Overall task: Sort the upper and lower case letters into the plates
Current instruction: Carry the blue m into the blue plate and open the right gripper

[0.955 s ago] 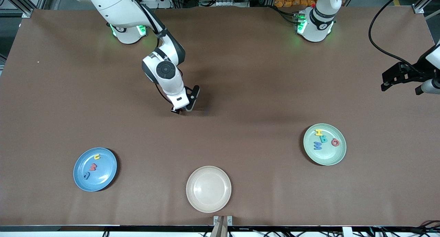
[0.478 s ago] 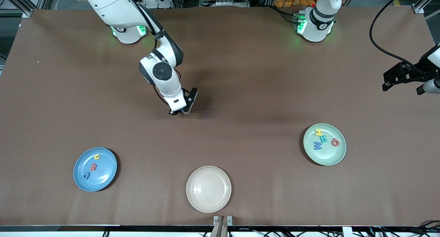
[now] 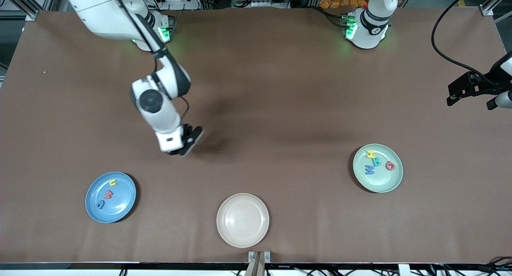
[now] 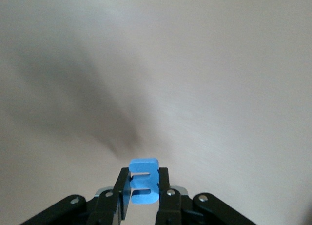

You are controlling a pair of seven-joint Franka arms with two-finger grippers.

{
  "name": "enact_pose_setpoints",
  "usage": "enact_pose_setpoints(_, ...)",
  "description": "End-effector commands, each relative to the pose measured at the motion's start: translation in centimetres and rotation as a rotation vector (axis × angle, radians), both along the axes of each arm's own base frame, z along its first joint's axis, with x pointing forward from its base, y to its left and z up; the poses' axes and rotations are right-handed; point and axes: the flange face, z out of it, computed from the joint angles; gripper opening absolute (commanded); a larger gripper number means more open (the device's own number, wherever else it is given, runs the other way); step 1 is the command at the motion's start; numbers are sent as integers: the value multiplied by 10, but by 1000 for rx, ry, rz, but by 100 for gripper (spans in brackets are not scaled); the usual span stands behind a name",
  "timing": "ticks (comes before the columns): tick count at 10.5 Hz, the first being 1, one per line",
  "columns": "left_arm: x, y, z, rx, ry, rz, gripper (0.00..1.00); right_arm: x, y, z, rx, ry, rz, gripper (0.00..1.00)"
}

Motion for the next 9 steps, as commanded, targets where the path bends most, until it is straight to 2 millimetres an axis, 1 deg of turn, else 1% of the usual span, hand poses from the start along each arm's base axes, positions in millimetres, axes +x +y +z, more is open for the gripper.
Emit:
enact_pose_setpoints(1, -5, 1, 5, -13, 11, 7, 100, 32, -71, 17, -30, -24, -112, 0)
enact_pose_setpoints(2, -5, 2, 6, -15, 11, 12, 100, 46, -109, 20, -49, -43, -165, 0)
enact_pose_setpoints(3, -7, 1, 7, -17, 13, 15, 100, 61, -142, 18, -75, -62, -208, 0)
enact_pose_setpoints(4, -8, 2, 6, -16, 25, 19, 100, 74, -166, 19, -86, -78, -245, 0)
enact_pose_setpoints(6, -9, 15, 5, -21, 37, 45, 100, 93, -217, 16, -86, -106, -322, 0)
enact_pose_setpoints(7, -10, 23, 4, -23, 45, 59, 100, 99, -227, 13, -81, -129, -337, 0)
enact_pose_setpoints(9, -14, 25, 8, -22, 46, 65, 100, 116, -246, 7, -71, -174, -363, 0)
